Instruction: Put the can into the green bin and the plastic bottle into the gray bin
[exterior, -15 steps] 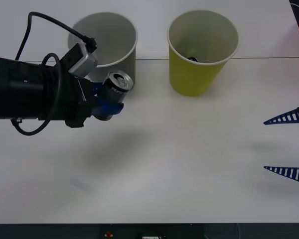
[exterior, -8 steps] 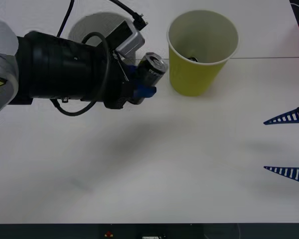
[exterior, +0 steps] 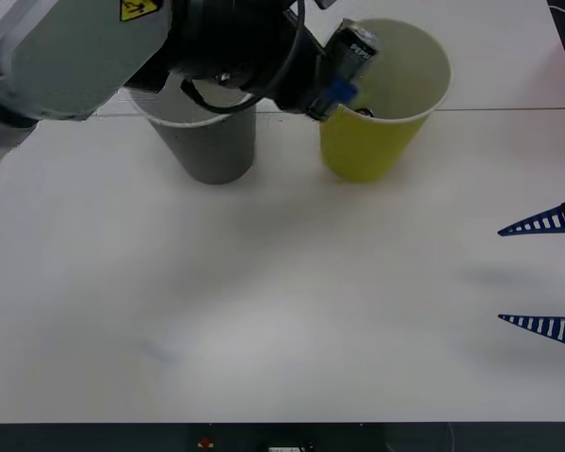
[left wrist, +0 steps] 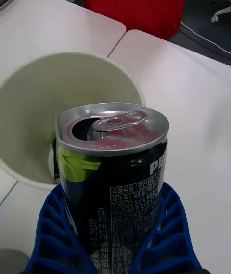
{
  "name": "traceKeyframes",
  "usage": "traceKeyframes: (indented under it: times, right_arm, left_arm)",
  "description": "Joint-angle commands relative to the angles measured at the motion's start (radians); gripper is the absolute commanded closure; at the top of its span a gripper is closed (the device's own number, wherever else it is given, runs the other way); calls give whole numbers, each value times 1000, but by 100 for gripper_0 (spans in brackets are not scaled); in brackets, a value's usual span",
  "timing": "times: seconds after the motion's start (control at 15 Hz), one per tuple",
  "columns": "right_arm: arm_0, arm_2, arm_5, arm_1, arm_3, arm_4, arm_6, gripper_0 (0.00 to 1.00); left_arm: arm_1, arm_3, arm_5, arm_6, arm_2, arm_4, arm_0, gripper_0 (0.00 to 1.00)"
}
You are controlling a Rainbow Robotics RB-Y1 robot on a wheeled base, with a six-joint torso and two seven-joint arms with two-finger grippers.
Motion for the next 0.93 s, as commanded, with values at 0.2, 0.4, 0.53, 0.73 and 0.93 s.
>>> traceKeyframes:
  times: [0.2,0.4,0.53,0.73,0.93]
  right_arm:
    - [0,0,0,0,0,0,0,0]
    - [0,0,0,0,0,0,0,0]
    - [0,0,0,0,0,0,0,0]
    - [0,0,0,0,0,0,0,0]
    - [0,0,0,0,0,0,0,0]
  left_arm:
    - [-179,353,31,-9,-4,-28,-175,100]
    - [-287,530,77,-26,-7,-109,-249,100]
    - [-333,614,147,-26,-46,-166,-279,100]
    - [-354,674,216,-28,-89,-177,-290,100]
    - [-353,675,216,-34,-91,-184,-290,100]
